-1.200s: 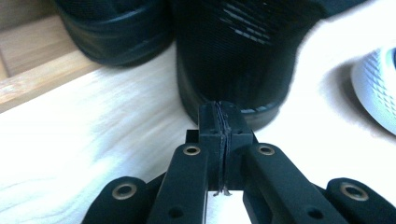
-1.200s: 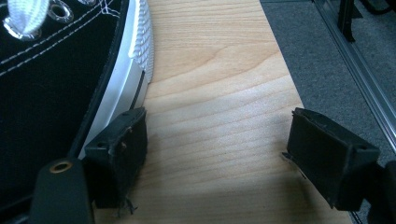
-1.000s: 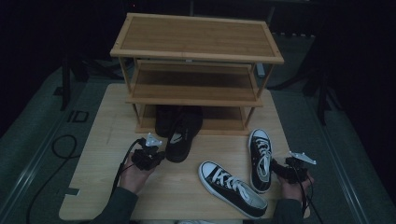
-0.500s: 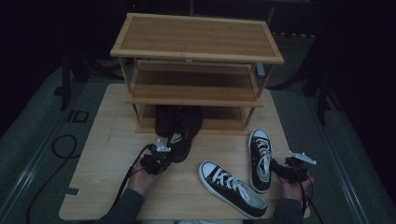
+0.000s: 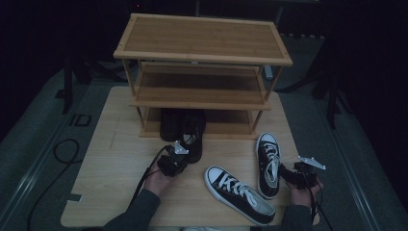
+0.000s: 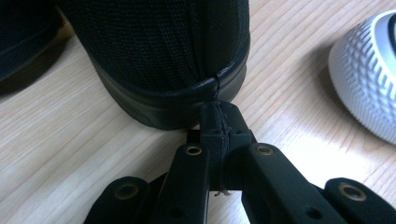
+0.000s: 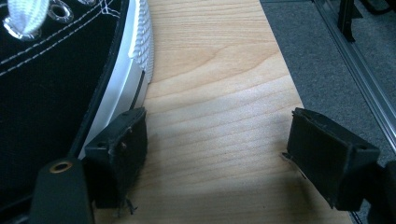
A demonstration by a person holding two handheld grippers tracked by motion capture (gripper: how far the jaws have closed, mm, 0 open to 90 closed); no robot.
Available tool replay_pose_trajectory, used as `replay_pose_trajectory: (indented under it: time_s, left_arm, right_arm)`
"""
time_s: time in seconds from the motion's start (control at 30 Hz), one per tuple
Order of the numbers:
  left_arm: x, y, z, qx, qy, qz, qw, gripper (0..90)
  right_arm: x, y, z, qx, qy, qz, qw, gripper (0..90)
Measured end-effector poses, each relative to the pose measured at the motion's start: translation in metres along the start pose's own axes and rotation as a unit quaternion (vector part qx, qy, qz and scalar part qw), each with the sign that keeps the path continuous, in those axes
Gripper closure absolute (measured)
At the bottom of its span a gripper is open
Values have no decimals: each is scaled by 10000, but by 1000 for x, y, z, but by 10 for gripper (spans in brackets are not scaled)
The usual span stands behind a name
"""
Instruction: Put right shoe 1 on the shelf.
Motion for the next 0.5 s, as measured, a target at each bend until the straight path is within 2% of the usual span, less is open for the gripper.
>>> replay_pose_trajectory:
  time_s: [0.1,0.17,0.2,0.27,0.43,0.5]
  left_arm:
    - [-1,-2,-5,-8,73,-78,9999,899]
    - [-3,-4,-11,-88,194,-69,9998,899]
    - [-4,-6,-14,-66,217,-135,9997,899]
    - [-4,-5,-18,-84,221,-84,9997,899]
    - [2,1,-24,95,201,-84,9997,900]
    - [3,2,-27,179,169,-155,9996,899]
  right_arm:
    - [0,0,0,-1,0,0,10000,198]
    - [0,0,0,-2,1,0,10000,198]
    - [0,0,0,0,-2,-2,10000,198]
    - [0,0,0,4,-2,0,10000,198]
    - [0,0,0,3,-3,-1,10000,198]
    - [0,0,0,3,-2,-1,10000,198]
Point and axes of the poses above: each handheld gripper's, and its own axes: x roughly forward along the jaws, z roughly out of its underside, y roughly to its right, the point moved 9 cm from there along x, roughly forward along the jaws, and after that the axes turned 5 degrees about -x, right-handed, at the moved point
